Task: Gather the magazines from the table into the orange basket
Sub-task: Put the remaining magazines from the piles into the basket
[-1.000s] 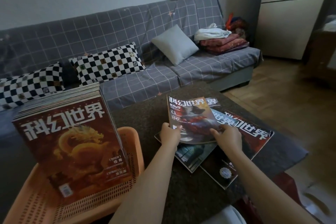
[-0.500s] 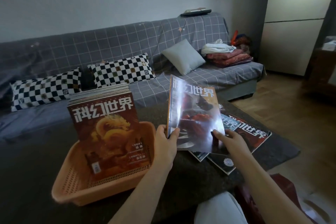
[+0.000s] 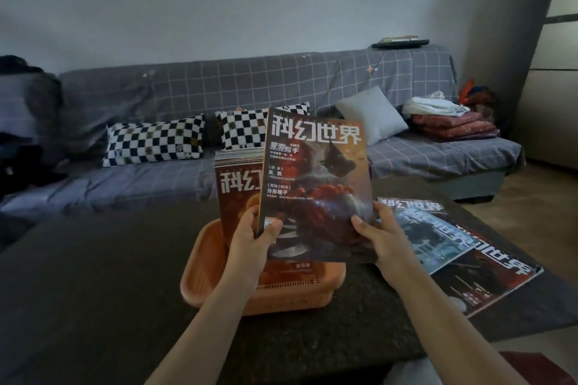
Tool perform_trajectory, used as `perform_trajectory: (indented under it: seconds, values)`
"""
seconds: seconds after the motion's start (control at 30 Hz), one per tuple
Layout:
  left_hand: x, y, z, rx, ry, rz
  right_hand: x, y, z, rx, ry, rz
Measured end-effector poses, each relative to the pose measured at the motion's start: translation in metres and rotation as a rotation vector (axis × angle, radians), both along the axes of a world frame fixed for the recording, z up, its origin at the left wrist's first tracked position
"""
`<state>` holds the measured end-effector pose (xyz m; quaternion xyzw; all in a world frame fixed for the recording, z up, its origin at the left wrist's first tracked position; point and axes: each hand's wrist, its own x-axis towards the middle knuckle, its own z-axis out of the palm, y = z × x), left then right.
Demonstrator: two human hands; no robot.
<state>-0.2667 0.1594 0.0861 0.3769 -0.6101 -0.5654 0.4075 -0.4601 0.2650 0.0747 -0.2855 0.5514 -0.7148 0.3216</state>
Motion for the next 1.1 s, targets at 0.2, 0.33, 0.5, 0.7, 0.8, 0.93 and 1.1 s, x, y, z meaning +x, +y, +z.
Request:
perform_trajectory:
  seconds: [0.2,0.33,0.5,0.7,0.8,0.93,1.1]
  values:
    - [0.044,-0.033,-0.006,-0.013,-0.124,0.055,0.029,-0.040,-0.005,0.054,0.163,0.029]
    - [0.057,-0.050,-0.020,-0.077,-0.236,0.120,0.038,-0.062,-0.017,0.172,0.263,0.026]
    - [0.059,-0.057,-0.039,-0.172,-0.471,0.199,0.040,-0.078,-0.037,0.348,0.462,-0.013]
    - [0.055,-0.057,-0.048,-0.202,-0.605,0.289,0.046,-0.085,-0.054,0.370,0.649,-0.050]
    - [0.056,-0.060,-0.047,-0.208,-0.615,0.309,0.048,-0.088,-0.057,0.431,0.750,-0.092]
    - [0.056,-0.063,-0.048,-0.180,-0.607,0.296,0.047,-0.090,-0.058,0.463,0.807,-0.132]
    - [0.055,-0.066,-0.051,-0.149,-0.616,0.333,0.046,-0.093,-0.059,0.488,0.827,-0.146]
